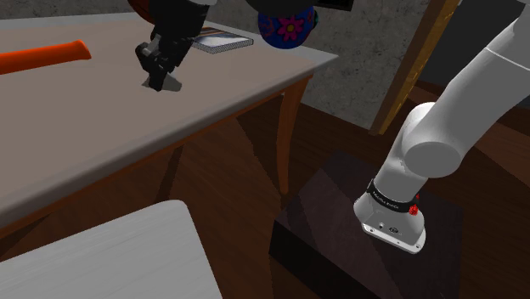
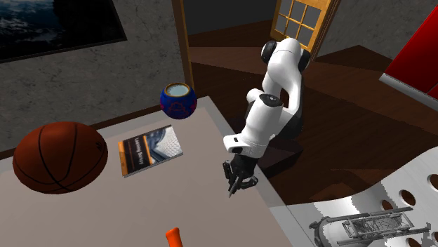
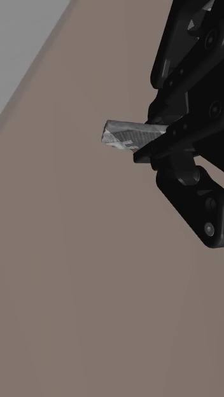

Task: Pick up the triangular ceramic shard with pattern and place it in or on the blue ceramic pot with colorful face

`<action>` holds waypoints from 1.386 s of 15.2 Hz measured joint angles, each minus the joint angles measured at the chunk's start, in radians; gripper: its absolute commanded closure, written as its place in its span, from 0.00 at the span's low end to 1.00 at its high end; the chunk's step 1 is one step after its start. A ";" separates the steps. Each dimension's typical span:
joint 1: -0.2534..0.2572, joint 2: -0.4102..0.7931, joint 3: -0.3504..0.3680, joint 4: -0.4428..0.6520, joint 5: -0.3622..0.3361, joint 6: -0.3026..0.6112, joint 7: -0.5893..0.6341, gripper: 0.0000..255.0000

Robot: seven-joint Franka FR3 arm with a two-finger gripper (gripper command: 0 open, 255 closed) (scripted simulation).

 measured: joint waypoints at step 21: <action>-0.009 0.027 -0.005 0.279 -0.011 -0.257 -0.010 1.00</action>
